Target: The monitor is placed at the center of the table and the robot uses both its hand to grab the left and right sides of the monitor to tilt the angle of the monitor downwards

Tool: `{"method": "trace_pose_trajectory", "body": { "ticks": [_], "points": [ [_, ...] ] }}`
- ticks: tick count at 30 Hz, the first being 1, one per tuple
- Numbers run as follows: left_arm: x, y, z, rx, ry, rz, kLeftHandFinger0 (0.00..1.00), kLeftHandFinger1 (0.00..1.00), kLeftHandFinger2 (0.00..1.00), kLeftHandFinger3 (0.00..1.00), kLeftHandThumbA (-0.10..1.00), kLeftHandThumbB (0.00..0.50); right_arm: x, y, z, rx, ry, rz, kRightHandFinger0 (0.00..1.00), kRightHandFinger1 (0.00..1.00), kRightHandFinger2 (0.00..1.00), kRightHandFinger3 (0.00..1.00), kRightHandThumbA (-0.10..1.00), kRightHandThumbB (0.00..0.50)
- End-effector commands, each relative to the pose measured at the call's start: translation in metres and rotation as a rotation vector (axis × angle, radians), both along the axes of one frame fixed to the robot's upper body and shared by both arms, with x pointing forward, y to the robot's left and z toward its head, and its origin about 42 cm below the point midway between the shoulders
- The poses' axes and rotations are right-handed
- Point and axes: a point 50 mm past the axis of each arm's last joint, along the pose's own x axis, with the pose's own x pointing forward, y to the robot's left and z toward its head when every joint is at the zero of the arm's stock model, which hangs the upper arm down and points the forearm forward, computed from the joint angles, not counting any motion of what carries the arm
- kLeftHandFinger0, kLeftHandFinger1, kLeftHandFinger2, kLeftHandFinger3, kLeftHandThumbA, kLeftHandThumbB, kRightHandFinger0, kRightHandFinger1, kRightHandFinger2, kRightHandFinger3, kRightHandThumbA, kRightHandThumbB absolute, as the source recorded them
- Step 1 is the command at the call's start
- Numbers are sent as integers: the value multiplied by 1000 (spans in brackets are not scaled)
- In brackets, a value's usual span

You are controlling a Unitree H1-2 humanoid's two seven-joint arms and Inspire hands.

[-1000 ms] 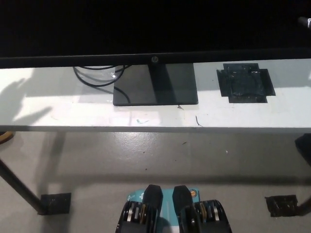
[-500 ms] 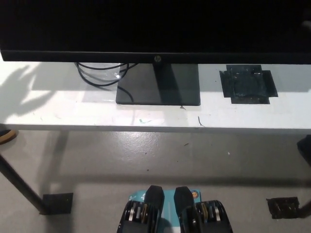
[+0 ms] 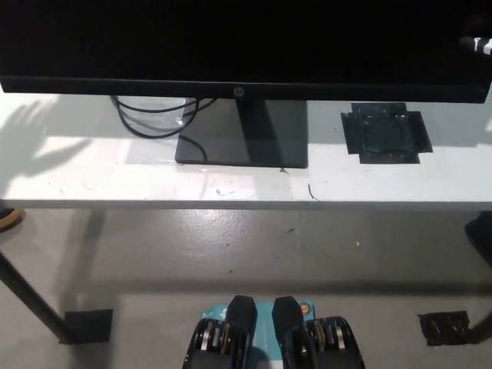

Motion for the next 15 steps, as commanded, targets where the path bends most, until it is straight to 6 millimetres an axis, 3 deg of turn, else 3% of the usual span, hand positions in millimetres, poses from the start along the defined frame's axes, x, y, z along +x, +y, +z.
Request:
{"method": "trace_pose_trajectory", "body": {
  "ticks": [1,5,6,7,10,15],
  "points": [
    [22,-21,-20,435,52,-66,1000,1000,1000,1000,832,424,19,67,11,-192,-58,120,1000,1000,1000,1000,469,500],
    [34,-20,-25,608,18,-41,1000,1000,1000,1000,793,458,24,78,-1,-504,-217,44,1000,1000,1000,1000,602,500],
    [38,-23,-25,691,15,-26,1000,1000,1000,1000,830,451,25,82,-5,-539,-281,28,1000,1000,1000,1000,532,500],
    [41,-26,-23,733,2,-24,1000,1000,1000,1000,826,444,25,84,-6,-581,-313,10,1000,1000,1000,1000,529,500],
    [52,-34,-16,822,-27,0,1000,1000,1000,1000,748,437,27,90,-5,-668,-413,-38,1000,1000,1000,1000,457,500],
    [70,-55,17,949,-98,49,1000,1000,1000,1000,714,449,30,93,13,-777,-620,-115,1000,1000,1000,1000,414,500]
  ]
}}
